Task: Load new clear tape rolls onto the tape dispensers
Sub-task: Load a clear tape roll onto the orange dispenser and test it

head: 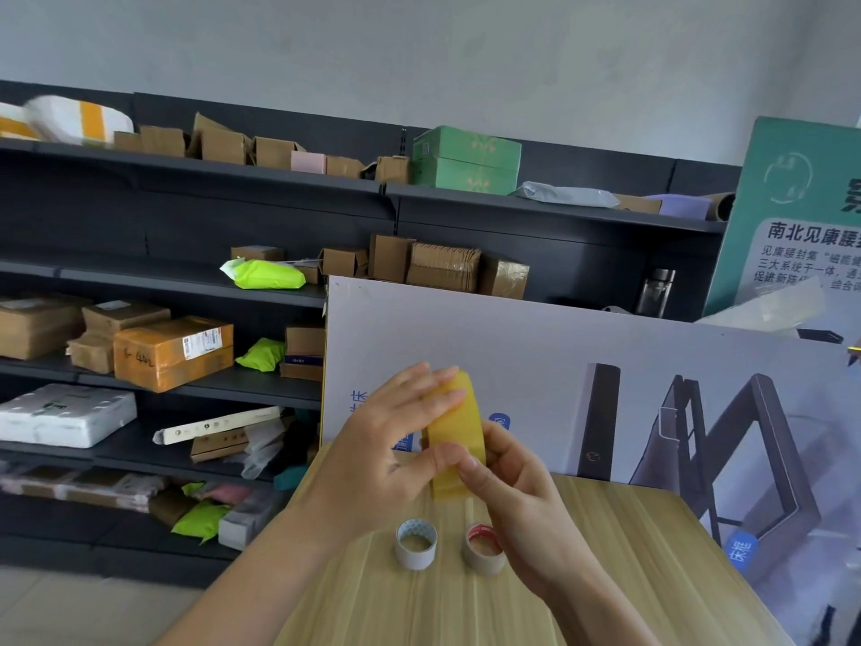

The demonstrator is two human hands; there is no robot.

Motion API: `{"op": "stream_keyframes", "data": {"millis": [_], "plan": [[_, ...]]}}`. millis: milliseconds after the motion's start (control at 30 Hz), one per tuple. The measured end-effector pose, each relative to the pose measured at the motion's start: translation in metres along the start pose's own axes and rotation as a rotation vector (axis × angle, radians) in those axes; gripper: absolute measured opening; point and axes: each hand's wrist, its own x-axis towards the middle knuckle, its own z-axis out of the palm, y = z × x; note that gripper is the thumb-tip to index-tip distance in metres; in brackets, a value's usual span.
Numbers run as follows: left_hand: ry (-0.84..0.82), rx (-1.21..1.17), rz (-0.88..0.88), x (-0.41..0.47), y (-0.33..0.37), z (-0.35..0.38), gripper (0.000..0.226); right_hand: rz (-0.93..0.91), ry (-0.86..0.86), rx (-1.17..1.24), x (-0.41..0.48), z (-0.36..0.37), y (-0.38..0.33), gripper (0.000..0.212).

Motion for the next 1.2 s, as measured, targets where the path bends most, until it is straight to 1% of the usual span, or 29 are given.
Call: {"op": "stream_keyframes", "data": {"millis": [100, 200, 267, 333, 400, 467, 633, 700, 767, 833, 867, 933, 1033, 1100, 1200], "plan": [[0.037, 0.066, 0.109, -0.003, -0.002, 0.004, 0.044, 0.025, -0.019, 0.037, -0.003, 0.000, 0.000, 0.031], [0.089, 0.169, 0.233, -0.004, 0.000, 0.006, 0.035, 0.001, -0.026, 0.048, -0.003, -0.001, 0.002, 0.031], [0.107, 0.181, 0.236, -0.003, 0.001, 0.005, 0.033, 0.002, -0.027, 0.048, -0.002, -0.003, 0.001, 0.030], [0.106, 0.150, 0.163, 0.000, 0.002, 0.003, 0.034, 0.018, -0.038, 0.050, -0.001, -0.005, -0.002, 0.030], [0.094, 0.133, 0.102, 0.004, 0.003, 0.000, 0.035, 0.018, -0.057, 0.043, -0.001, -0.008, -0.003, 0.037], [0.080, 0.137, 0.084, 0.007, 0.005, 0.000, 0.034, 0.028, -0.062, 0.063, -0.001, -0.011, -0.005, 0.046], [0.034, 0.117, 0.017, 0.009, 0.005, 0.002, 0.037, 0.056, -0.073, 0.064, -0.004, -0.016, -0.007, 0.051], [-0.008, 0.118, -0.024, 0.010, 0.006, 0.003, 0.040, 0.070, -0.066, 0.078, -0.006, -0.018, -0.005, 0.054], [-0.077, 0.113, -0.106, 0.011, 0.007, 0.003, 0.051, 0.087, -0.070, 0.083, -0.008, -0.019, -0.004, 0.054], [-0.151, 0.055, -0.225, 0.013, 0.007, 0.000, 0.061, 0.105, -0.095, 0.086, -0.010, -0.020, -0.005, 0.046], [-0.195, 0.008, -0.282, 0.014, 0.007, -0.003, 0.061, 0.115, -0.106, 0.097, -0.011, -0.021, -0.005, 0.041], [-0.278, -0.095, -0.361, 0.018, 0.009, -0.007, 0.057, 0.132, -0.118, 0.122, -0.013, -0.022, -0.005, 0.033], [-0.373, -0.151, -0.365, 0.025, 0.015, -0.011, 0.054, 0.132, -0.145, 0.129, -0.011, -0.022, -0.006, 0.034], [-0.395, -0.212, -0.371, 0.028, 0.022, -0.012, 0.043, 0.154, -0.149, 0.155, -0.010, -0.022, -0.007, 0.040], [-0.398, -0.438, -0.466, 0.026, 0.029, -0.015, 0.030, 0.176, -0.108, 0.215, -0.010, -0.022, -0.008, 0.045]]}}
